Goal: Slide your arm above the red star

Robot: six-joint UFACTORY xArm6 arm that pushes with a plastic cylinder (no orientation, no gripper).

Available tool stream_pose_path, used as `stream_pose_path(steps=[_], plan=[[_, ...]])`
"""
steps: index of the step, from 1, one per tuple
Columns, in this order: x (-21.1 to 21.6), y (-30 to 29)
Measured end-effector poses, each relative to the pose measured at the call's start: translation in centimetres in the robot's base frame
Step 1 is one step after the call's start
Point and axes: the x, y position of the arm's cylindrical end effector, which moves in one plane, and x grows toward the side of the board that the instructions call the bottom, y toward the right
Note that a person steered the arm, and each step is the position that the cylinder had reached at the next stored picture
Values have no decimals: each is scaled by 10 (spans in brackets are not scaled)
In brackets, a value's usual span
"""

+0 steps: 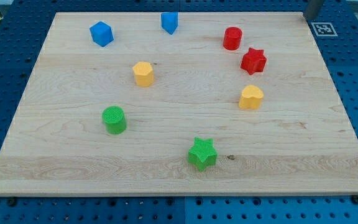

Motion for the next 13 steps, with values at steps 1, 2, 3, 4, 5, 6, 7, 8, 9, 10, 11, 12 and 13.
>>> stream_pose_path(steps=[1,2,3,4,5,6,7,8,9,10,11,12,13], plan=[[1,-7],[1,-7],[3,-7],[12,-7],[30,-7],[54,-7],[76,-5],[97,-3],[100,-3],[100,-11],[100,-27],[100,-31],[100,-41]])
